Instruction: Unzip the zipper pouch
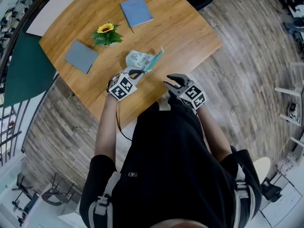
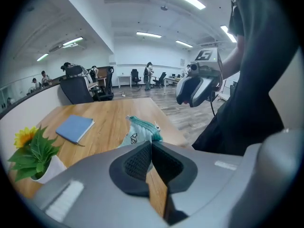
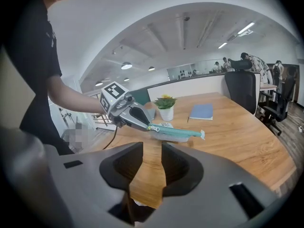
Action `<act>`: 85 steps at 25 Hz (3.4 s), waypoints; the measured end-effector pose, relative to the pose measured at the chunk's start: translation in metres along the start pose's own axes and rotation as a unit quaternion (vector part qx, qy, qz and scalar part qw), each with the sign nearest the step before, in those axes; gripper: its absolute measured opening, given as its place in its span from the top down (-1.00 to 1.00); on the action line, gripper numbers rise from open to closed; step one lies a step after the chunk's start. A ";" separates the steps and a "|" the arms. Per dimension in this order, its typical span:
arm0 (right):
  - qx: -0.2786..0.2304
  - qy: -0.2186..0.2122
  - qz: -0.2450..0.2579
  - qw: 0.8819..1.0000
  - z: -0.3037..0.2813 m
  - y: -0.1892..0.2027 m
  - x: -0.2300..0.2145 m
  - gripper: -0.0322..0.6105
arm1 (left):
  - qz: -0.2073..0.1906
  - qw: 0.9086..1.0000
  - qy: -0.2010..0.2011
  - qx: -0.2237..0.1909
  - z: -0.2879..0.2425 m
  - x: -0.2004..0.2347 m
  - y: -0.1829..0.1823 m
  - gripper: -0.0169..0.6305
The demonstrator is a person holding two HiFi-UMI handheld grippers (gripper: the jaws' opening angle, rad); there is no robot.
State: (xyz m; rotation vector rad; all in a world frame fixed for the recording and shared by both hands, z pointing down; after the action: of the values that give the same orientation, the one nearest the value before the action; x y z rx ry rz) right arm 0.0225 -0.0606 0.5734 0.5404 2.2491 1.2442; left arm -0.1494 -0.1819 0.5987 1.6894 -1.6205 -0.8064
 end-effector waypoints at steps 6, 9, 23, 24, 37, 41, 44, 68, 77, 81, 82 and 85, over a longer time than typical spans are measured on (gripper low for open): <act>-0.012 -0.041 0.006 0.999 -0.006 -0.016 -0.005 0.52 | -0.006 0.999 -0.037 -0.010 0.017 -0.013 -0.028 0.93; -0.011 -0.061 0.011 0.998 -0.005 -0.022 -0.011 0.53 | -0.011 0.999 -0.050 -0.003 0.020 -0.020 -0.038 0.93; -0.027 -0.159 0.022 0.987 0.010 -0.037 -0.022 0.59 | 0.017 0.994 -0.107 -0.003 0.015 -0.067 -0.071 0.93; -0.027 -0.163 0.024 0.986 0.011 -0.038 -0.024 0.60 | 0.016 0.994 -0.108 -0.001 0.014 -0.067 -0.073 0.93; -0.040 -0.223 0.032 0.974 0.017 -0.051 -0.031 0.64 | 0.010 0.989 -0.147 0.004 0.010 -0.081 -0.098 0.93; -0.046 -0.233 0.027 0.971 0.020 -0.052 -0.031 0.65 | 0.009 0.989 -0.149 0.011 0.008 -0.085 -0.104 0.93; -0.050 -0.241 0.023 0.969 0.020 -0.053 -0.033 0.71 | 0.009 0.988 -0.151 0.018 0.006 -0.085 -0.105 0.93; -0.051 -0.285 0.010 0.957 0.034 -0.043 -0.036 0.87 | 0.017 0.987 -0.155 0.036 -0.012 -0.103 -0.112 0.93; -0.044 -0.293 0.019 0.955 0.039 -0.038 -0.034 0.87 | 0.034 0.985 -0.164 0.033 -0.013 -0.113 -0.111 0.93; -0.047 -0.292 0.024 0.955 0.041 -0.039 -0.034 0.87 | 0.037 0.984 -0.170 0.034 -0.012 -0.118 -0.113 0.93; -0.048 -0.290 0.026 0.955 0.041 -0.039 -0.034 0.87 | 0.038 0.984 -0.170 0.033 -0.013 -0.120 -0.113 0.93; -0.049 -0.285 0.033 0.957 0.044 -0.038 -0.036 0.87 | 0.040 0.984 -0.172 0.033 -0.016 -0.125 -0.115 0.93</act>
State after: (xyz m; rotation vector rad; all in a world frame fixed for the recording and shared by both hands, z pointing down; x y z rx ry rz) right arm 0.0735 -0.0714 0.5292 0.8222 1.6890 1.0519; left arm -0.0737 -0.0536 0.5154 1.5813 -1.9515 -1.0591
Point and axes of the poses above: the fingertips, and each gripper's own axes: z backward along the fingers, x to its left, y out of its underside, the point moved 8 cm from there along z, backward along the fingers, and after that the axes turned 5 degrees about -x, right-handed, at the moved point
